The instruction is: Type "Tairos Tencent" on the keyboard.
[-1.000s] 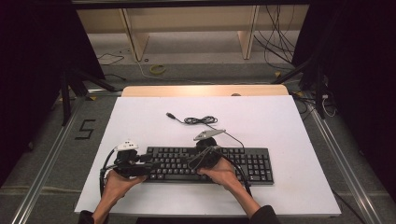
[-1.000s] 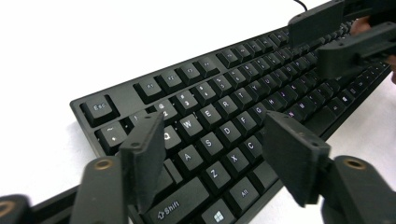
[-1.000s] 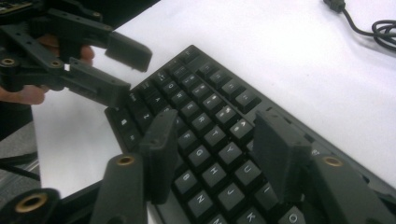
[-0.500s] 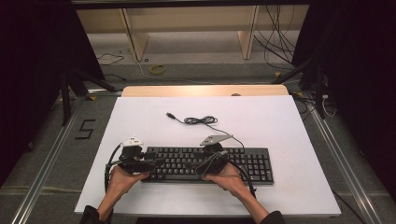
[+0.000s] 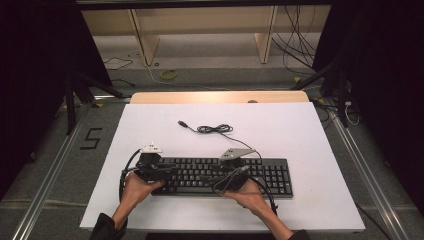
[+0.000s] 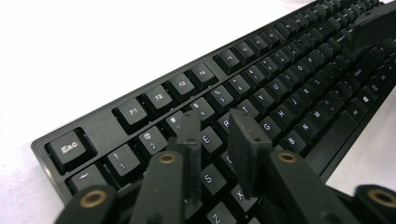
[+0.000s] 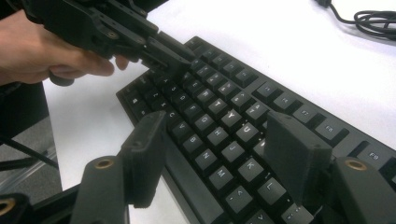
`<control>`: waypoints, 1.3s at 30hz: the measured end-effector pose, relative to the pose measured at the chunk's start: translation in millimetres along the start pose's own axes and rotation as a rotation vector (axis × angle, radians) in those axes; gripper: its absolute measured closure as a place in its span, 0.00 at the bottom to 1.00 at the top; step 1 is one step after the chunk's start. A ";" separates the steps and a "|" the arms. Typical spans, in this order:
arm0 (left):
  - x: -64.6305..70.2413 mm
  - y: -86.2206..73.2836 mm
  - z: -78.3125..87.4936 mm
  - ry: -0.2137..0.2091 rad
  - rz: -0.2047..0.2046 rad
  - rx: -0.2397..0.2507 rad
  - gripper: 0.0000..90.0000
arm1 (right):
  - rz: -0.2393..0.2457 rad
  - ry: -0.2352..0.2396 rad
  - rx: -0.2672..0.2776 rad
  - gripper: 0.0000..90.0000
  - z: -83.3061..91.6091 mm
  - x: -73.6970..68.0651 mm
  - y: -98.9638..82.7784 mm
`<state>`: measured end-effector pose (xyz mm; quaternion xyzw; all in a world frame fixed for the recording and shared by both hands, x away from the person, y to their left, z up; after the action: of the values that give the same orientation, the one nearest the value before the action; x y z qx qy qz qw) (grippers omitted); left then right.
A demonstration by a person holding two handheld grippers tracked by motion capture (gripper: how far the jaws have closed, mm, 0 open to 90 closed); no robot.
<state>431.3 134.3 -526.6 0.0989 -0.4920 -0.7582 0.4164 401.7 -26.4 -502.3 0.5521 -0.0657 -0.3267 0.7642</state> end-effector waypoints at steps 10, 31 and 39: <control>-0.6 -0.2 -9.6 0.009 -0.023 -0.034 0.96 | 0.008 -0.010 0.029 0.41 9.4 1.3 -1.9; -1.0 -5.4 -18.3 0.024 -0.032 -0.080 0.99 | 0.003 -0.018 0.038 0.41 19.5 3.2 -6.9; -0.3 -0.9 -13.9 0.027 -0.030 -0.064 0.97 | 0.001 -0.020 0.038 0.41 19.1 3.7 -6.3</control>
<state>438.8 125.5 -534.3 0.1033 -0.4603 -0.7783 0.4144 393.1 -44.9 -501.6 0.5633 -0.0800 -0.3306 0.7530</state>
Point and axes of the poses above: each handheld gripper's, and its own axes: z roughly backward along the jaws, y roughly out of its top, x roughly to its right, the point moved 9 cm from there along -z, roughly forward along the jaws, and after that the axes turned 13 degrees about x, right-handed, at the moved point
